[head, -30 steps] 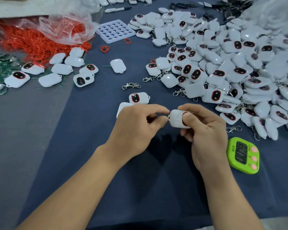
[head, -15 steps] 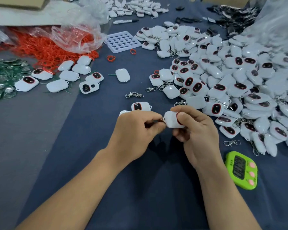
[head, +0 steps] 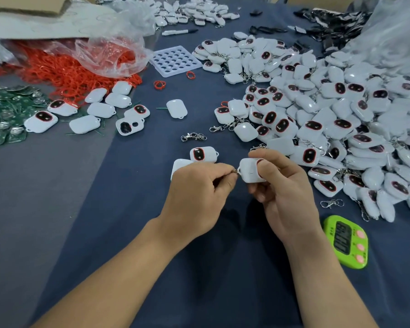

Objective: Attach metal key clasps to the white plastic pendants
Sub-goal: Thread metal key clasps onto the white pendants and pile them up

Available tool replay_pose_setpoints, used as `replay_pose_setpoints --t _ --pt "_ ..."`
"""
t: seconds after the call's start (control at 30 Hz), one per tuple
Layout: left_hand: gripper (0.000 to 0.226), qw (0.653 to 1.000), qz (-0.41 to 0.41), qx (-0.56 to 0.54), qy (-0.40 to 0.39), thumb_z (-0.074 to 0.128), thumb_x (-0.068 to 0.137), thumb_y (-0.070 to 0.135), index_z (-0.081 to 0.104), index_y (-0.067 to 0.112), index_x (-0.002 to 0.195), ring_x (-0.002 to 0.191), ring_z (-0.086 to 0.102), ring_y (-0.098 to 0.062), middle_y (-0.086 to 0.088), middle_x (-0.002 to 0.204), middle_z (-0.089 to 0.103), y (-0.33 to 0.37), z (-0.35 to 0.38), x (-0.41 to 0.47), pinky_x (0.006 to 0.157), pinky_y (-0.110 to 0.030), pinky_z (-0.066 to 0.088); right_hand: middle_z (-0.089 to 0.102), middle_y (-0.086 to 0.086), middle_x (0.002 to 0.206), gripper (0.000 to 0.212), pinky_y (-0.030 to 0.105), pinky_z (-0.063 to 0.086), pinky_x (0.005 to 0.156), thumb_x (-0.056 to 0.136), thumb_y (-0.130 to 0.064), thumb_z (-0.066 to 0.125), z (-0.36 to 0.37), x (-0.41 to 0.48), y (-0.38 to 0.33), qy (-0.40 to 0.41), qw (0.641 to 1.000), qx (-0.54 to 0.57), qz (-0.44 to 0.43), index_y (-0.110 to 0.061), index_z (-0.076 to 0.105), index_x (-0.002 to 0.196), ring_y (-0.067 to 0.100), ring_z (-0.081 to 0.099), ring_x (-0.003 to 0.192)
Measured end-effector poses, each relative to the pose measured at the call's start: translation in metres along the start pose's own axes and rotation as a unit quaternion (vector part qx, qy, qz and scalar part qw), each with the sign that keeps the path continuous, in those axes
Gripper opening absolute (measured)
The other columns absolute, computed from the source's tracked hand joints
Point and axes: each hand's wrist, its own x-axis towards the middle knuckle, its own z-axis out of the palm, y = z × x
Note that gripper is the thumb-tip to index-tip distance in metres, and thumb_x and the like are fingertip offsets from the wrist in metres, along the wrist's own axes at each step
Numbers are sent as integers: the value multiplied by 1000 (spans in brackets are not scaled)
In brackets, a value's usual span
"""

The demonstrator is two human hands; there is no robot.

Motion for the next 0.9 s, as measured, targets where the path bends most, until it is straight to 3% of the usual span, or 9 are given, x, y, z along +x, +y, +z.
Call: replay_pose_setpoints --t 0.17,0.3,0.4,0.47,0.53,0.6,0.8,0.9 --pt "29 984 91 156 5 66 90 11 62 9 62 59 43 -22 -1 55 50 -10 -4 1 62 -38 38 70 9 77 16 22 40 44 89 -13 67 2 -3 4 20 997 -69 -31 -21 80 94 18 56 54" --pt "27 964 148 213 -54 71 78 -1 56 12 58 55 42 -24 -2 51 46 -6 2 -3 63 -33 31 73 7 76 14 21 40 42 85 -18 70 5 -5 5 42 991 -124 -30 -23 81 92 17 57 51" --pt "26 980 108 161 -41 65 91 8 60 11 66 59 43 -20 1 57 50 -6 3 -4 65 -33 36 73 9 77 15 22 39 41 91 -11 67 4 -2 4 59 995 -79 -14 -17 80 93 18 55 48" --pt "22 996 28 70 -39 63 98 18 65 17 75 60 45 -10 10 58 51 -6 2 -2 63 -22 39 72 10 79 19 22 40 41 99 -2 61 2 -1 3 56 998 -34 -2 -11 78 97 18 54 49" --pt "20 996 -50 -49 -46 65 98 24 67 29 79 54 46 -6 13 57 51 -4 1 -1 55 -12 36 71 11 81 24 23 41 43 103 1 54 1 0 1 43 999 9 7 -9 76 99 19 55 51" --pt "19 989 -78 -109 -70 64 97 29 69 33 80 53 46 -4 8 58 55 -1 1 0 51 -12 36 70 10 81 27 23 41 45 104 1 51 0 0 0 29 999 22 9 -10 75 99 18 55 53" --pt "25 965 -118 -211 -97 60 94 26 73 29 74 52 42 -7 1 52 49 2 1 2 51 -23 37 69 10 76 24 23 40 46 103 -2 51 -1 1 1 6 1000 27 13 -9 74 100 18 56 55" --pt "30 983 -101 -144 -58 62 93 26 68 18 64 47 34 -8 3 47 40 1 4 -3 46 -24 30 70 10 77 21 23 40 46 96 -9 58 0 0 2 14 1000 10 0 -16 78 96 19 56 54"
